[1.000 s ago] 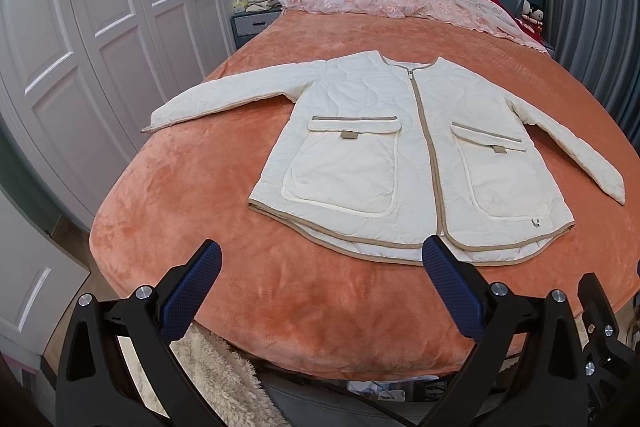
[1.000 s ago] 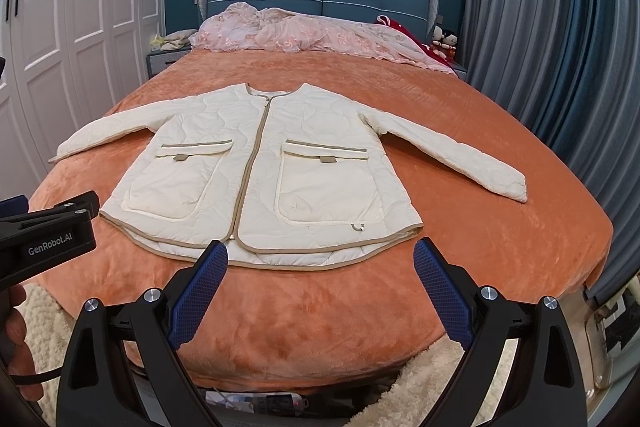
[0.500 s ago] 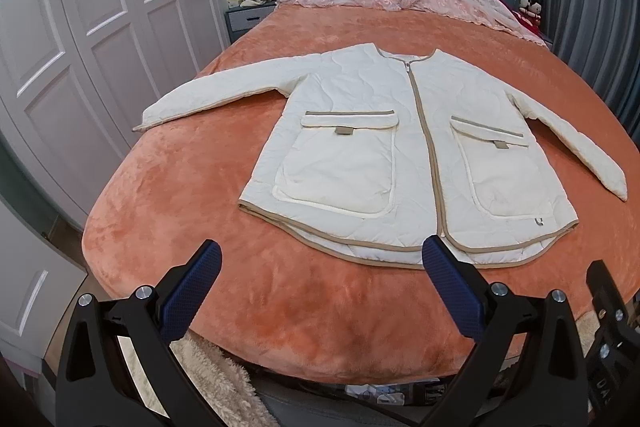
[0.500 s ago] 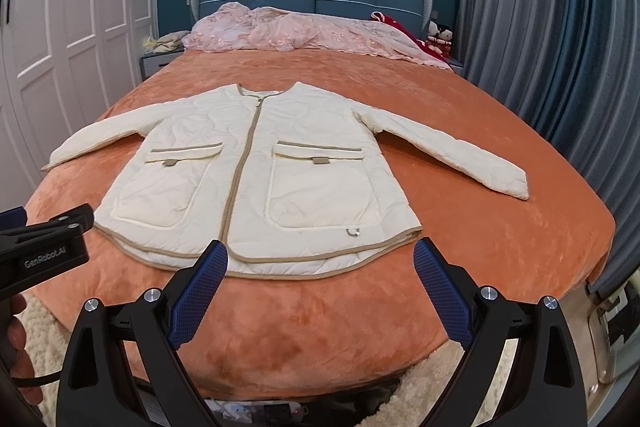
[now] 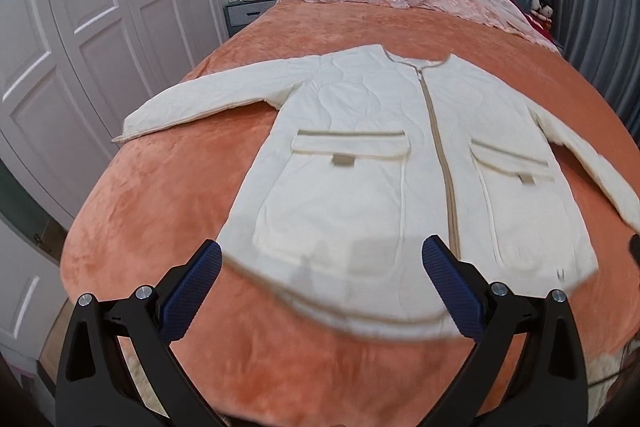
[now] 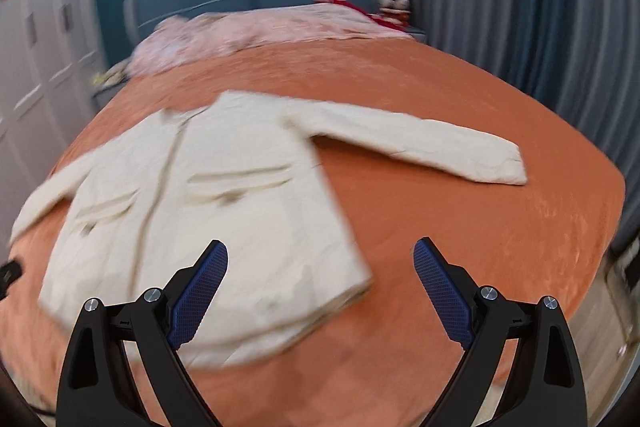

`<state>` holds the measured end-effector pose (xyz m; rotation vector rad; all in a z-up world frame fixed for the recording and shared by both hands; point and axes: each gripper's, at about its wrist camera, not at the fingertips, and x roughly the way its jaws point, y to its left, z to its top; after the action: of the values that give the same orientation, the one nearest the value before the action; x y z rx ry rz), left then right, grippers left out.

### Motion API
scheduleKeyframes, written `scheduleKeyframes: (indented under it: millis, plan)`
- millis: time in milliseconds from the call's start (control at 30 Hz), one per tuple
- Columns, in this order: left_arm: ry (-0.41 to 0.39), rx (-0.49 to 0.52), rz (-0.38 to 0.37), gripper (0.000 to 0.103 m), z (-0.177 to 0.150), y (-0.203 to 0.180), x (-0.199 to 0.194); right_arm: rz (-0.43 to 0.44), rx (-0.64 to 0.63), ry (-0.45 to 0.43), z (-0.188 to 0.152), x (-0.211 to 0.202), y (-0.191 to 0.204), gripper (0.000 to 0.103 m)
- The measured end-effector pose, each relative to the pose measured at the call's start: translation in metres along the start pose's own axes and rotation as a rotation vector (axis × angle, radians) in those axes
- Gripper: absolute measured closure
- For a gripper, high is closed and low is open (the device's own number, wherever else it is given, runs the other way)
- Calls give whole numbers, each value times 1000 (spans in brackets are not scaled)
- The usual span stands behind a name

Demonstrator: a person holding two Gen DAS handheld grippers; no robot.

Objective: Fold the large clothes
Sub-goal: 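Grasp the sleeve cuff with the right tool and fold it across the jacket body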

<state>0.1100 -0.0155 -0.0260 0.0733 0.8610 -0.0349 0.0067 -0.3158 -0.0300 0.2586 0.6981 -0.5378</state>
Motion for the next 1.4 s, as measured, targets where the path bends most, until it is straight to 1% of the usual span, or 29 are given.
scheduleKeyframes:
  millis: [133,167,233,300,400,467,533,633,667,733,767,800,833,867,900,933,967,1000,1067,1133,1200,1233,1267,1333,1367,1400]
  plan:
    - [9,-29,10,5,24,-3,31,-17,122,-11,29,45,-49,11]
    - [10,-32,10,5,28,-5,36,-32,151,-20,36,59,-64,11]
    - [6,-32,11,5,39,-8,50,-49,199,-30,46,81,-88,11]
    - [-1,-19,31,5,48,-15,63,-69,274,-21,52,108,-120,11]
    - [-10,4,57,5,60,-23,82,-104,395,-21,53,132,-167,11]
    - [-6,4,62,5,67,-26,93,-151,490,-22,52,148,-201,11]
    - [1,-2,73,5,72,-28,106,-196,553,-23,51,160,-227,11]
    - [16,-8,92,5,75,-30,123,-262,621,-10,49,175,-258,11]
    - [20,-9,101,5,75,-30,129,-270,647,-6,47,180,-264,11]
    - [25,-10,110,5,74,-30,137,-258,715,3,44,189,-275,11]
    - [29,-11,115,5,73,-29,141,-238,763,3,42,196,-282,14]
    - [35,-11,122,5,73,-28,147,-238,778,-7,43,200,-286,20]
    - [40,-11,127,5,73,-27,151,-238,782,-18,46,202,-287,24]
    - [44,-11,132,5,73,-26,154,-230,779,-20,50,206,-287,36]
    - [48,-12,137,5,74,-25,158,-190,777,-15,55,213,-286,65]
    - [49,-14,140,5,74,-24,161,-162,781,-8,59,218,-286,78]
    - [48,-18,144,5,75,-21,162,-131,791,-7,65,222,-282,87]
    - [47,-21,148,5,76,-19,163,-113,791,-31,74,220,-274,89]
    - [43,-29,156,5,78,-15,165,-54,748,-92,97,212,-250,91]
    - [38,-42,164,5,81,-7,166,16,666,-154,123,199,-213,91]
    - [35,-62,169,5,83,2,166,124,549,-209,153,185,-160,91]
    - [34,-70,171,5,84,6,167,194,468,-234,170,176,-122,91]
    - [34,-81,171,5,84,11,167,239,421,-247,178,171,-97,91]
    - [32,-98,168,5,86,18,165,378,291,-270,196,161,-24,91]
    - [29,-105,167,5,86,22,164,424,249,-270,201,160,2,91]
    - [26,-109,165,5,86,25,163,486,196,-267,203,159,37,91]
